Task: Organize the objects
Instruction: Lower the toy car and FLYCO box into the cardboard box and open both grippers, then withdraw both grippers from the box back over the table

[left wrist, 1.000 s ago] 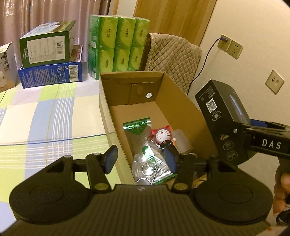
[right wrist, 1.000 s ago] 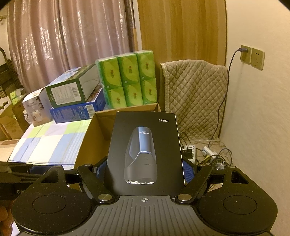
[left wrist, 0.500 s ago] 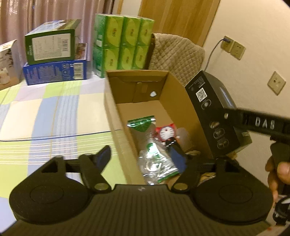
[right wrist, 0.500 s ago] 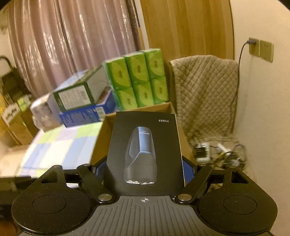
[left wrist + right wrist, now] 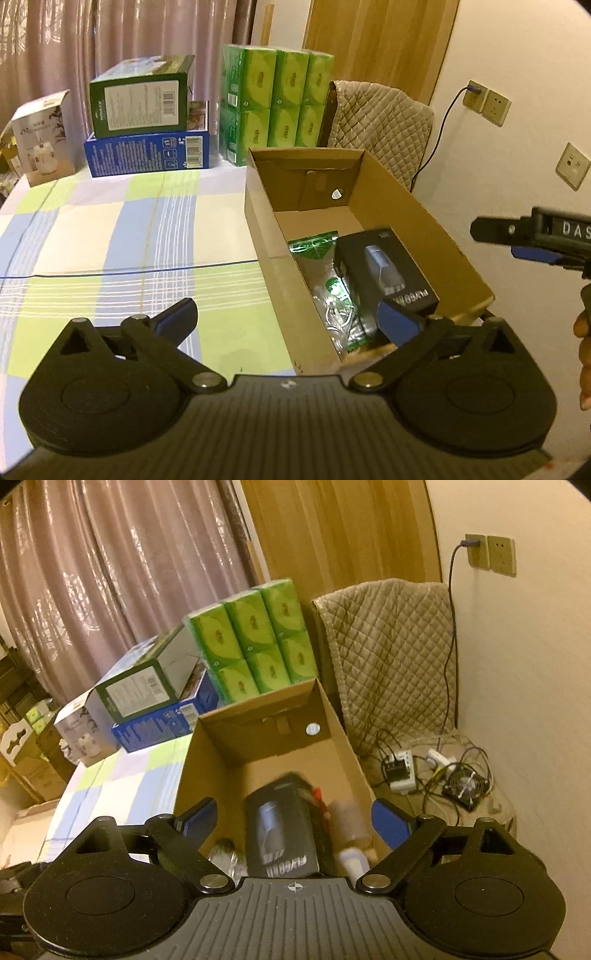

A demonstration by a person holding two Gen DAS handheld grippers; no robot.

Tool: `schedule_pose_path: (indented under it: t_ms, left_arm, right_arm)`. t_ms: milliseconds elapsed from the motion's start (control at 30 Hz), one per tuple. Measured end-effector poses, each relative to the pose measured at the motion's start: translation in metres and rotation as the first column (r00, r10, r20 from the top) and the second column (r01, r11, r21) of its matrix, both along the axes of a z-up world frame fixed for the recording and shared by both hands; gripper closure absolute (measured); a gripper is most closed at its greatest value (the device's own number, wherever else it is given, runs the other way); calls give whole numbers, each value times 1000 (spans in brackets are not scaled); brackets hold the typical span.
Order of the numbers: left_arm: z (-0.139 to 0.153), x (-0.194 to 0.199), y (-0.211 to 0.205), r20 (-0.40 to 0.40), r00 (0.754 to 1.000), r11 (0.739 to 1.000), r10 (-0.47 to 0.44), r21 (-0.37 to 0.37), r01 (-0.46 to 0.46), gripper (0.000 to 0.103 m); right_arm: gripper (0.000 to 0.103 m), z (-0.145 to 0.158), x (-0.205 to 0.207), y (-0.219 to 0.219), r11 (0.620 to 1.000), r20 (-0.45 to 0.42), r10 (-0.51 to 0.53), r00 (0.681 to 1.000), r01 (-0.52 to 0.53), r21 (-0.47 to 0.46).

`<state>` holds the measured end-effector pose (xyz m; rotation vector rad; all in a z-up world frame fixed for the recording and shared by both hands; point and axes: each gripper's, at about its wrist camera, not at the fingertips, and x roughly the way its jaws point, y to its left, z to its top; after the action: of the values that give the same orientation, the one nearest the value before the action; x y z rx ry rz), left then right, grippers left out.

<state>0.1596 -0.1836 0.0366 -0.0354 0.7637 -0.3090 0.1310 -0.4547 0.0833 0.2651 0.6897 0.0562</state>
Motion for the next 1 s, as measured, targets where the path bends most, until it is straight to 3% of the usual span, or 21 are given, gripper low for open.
schedule_pose_path:
  t_ms: [333,467,1000]
  left_arm:
    - [23,-48,-3,-26,1000,1000,10,-7,-10,1]
    - [30,-71,-4,3,1000,1000,31,2,-31,1]
    - [36,-140,0,2,998,998,66,-18,-66,1]
  right_arm:
    - [15,10,-64,17,997,-11,50,999,-51,-58]
    - [15,15,-87,23,995,-7,57,998,-57,-80]
    - [15,12,-157,33,990,-23,99,995,-101,-98]
